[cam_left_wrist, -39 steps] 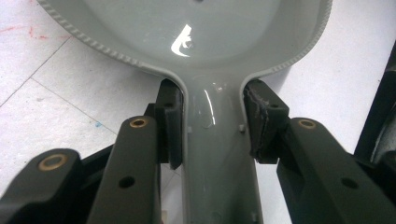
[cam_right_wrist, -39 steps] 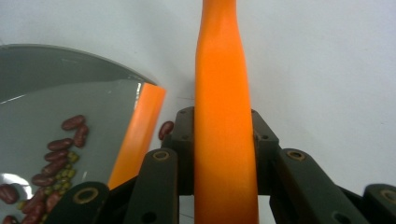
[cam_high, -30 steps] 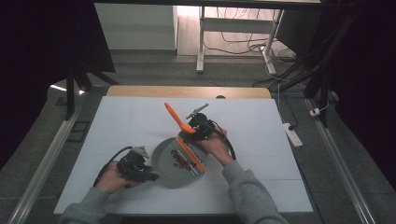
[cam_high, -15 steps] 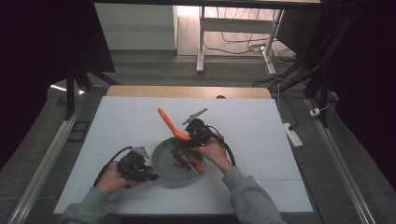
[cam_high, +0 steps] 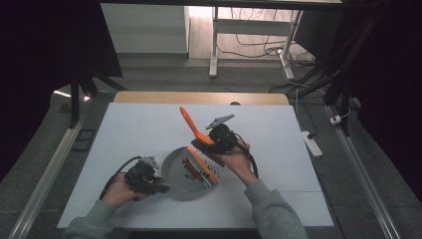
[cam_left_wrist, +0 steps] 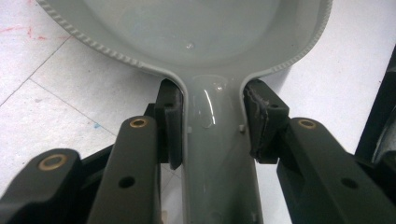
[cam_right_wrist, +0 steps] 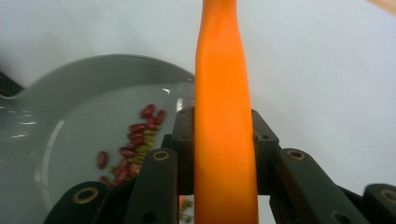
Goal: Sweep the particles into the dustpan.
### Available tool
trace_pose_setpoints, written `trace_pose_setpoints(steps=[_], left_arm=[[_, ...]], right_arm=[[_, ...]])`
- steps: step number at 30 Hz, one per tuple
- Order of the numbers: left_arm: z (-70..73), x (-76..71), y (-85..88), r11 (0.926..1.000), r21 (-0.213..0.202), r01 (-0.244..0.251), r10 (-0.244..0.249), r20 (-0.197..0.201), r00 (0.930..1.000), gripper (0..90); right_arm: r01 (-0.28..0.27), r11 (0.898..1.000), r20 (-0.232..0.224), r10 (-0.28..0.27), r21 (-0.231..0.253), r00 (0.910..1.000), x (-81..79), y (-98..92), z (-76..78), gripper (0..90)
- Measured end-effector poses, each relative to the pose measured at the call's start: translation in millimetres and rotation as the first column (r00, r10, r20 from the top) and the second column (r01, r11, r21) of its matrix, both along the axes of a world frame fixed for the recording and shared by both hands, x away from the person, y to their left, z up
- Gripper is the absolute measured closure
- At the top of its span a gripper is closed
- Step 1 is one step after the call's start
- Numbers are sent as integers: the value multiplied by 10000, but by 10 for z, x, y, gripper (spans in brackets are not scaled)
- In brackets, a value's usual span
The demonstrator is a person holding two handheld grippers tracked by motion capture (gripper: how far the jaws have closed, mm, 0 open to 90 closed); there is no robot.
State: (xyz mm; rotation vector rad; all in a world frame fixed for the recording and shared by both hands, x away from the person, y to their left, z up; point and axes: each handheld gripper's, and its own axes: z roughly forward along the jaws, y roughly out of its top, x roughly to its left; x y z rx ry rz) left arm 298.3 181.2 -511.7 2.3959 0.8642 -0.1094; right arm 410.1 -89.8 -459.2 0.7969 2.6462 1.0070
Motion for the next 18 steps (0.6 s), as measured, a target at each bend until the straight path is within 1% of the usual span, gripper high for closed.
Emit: trace_pose_setpoints(steps=[2,4,8,10,13,18], left_arm=[[0,0,-1,10000,2,1,-1,5,10000,619],[-1,0,-1,10000,3,2,-2,3,10000,619],[0,1,-2,10000,11,7,-7,7,10000,619],[1,0,-2,10000,13,3,-3,8,10000,619],[0,0,-2,10000,7,0,0,11,10000,619],[1,-2,-3,10000,-4,-15,15,7,10000,619]], right_arm=[[153,9998,71,-152,-126,9999,14,-48,-26,704],[291,9994,18,-291,-165,9996,36,-81,-54,704],[525,9981,18,-524,-334,9986,126,-81,-104,704],[651,9972,74,-649,-373,9979,170,-44,-133,704],[642,9958,134,-634,-655,9979,235,39,-182,704],[603,9921,56,-600,-1103,9982,303,193,-259,705]])
